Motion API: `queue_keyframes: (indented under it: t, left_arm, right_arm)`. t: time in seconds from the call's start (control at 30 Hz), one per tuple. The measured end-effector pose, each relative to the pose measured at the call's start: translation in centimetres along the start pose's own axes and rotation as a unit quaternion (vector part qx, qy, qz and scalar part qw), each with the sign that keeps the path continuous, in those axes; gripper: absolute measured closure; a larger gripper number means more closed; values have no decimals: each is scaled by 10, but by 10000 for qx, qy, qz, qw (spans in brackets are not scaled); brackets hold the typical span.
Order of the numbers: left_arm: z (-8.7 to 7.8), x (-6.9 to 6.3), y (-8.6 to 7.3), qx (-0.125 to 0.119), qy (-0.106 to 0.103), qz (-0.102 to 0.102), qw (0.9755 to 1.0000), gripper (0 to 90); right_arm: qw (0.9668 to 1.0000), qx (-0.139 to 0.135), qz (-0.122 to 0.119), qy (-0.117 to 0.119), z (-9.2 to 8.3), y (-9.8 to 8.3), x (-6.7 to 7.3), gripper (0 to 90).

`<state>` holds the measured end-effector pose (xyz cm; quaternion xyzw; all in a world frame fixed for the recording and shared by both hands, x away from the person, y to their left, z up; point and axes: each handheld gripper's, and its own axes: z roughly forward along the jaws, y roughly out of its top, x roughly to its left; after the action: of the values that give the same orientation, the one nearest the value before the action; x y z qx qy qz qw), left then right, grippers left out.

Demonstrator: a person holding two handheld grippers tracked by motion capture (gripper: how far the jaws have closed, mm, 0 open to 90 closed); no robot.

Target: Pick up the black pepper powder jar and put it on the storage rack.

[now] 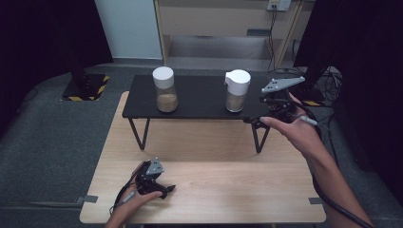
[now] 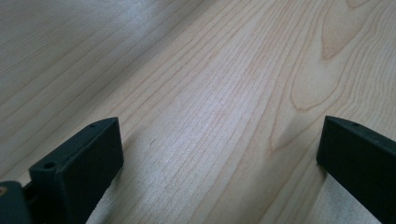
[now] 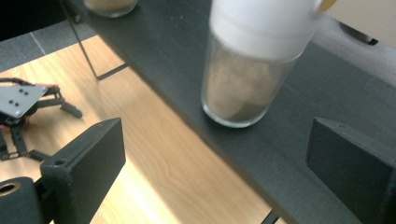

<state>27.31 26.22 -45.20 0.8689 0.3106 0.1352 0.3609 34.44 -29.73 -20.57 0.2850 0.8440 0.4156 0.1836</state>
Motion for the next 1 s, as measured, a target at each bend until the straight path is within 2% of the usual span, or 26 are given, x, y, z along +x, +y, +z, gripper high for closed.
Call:
queue_keyframes:
  t: [0.5, 0.7, 1.0]
  left_arm:
    - [0, 0, 0, 0, 8, -5, 10000, 0]
    - [0, 0, 0, 3, 7, -2, 10000, 0]
    - [0, 0, 0, 2, 7, -3, 10000, 0]
  right_arm:
    - [9993, 330, -161, 113, 6, -15, 22, 54]
    - [9985, 503, -185, 66, 14, -19, 27, 57]
    - [9978, 619, -167, 147, 20, -29, 30, 58]
